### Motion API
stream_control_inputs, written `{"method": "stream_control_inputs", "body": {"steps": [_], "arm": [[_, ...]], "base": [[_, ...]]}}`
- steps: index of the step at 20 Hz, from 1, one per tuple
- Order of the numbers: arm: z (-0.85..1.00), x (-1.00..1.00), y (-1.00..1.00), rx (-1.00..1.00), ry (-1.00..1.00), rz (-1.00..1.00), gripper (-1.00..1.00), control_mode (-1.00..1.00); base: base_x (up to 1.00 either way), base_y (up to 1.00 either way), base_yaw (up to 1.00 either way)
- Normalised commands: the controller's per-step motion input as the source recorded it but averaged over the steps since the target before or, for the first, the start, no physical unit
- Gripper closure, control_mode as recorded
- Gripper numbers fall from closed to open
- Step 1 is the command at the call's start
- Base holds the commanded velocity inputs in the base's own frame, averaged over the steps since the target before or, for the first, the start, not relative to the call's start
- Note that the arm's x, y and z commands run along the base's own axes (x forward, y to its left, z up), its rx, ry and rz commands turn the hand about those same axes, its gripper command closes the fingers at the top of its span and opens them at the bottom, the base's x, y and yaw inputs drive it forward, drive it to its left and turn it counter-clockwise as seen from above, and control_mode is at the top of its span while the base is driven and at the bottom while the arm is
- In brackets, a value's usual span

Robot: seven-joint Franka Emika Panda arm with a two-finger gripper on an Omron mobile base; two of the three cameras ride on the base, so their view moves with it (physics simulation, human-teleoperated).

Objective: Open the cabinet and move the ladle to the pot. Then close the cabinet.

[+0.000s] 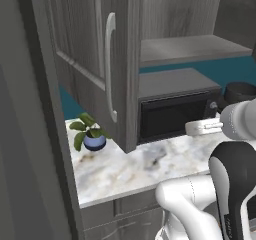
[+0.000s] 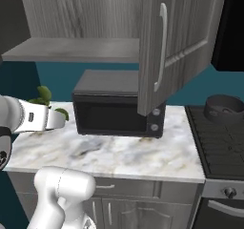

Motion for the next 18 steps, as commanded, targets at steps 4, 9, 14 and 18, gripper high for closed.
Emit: {"method": "stream_control_inputs", "body": {"steps": [4,9,14,18], "arm": [[0.0,0.0,0.0,0.0,0.0,0.0,-1.0,1.0],[0.0,0.0,0.0,0.0,0.0,0.0,-1.0,1.0],[0.0,0.0,0.0,0.0,0.0,0.0,-1.0,1.0],[0.0,0.0,0.0,0.0,0.0,0.0,-1.0,1.0]], "base": [[0.24,0.0,0.0],[0.2,0.0,0.01],[0.27,0.0,0.0],[0.21,0.0,0.0]]}}
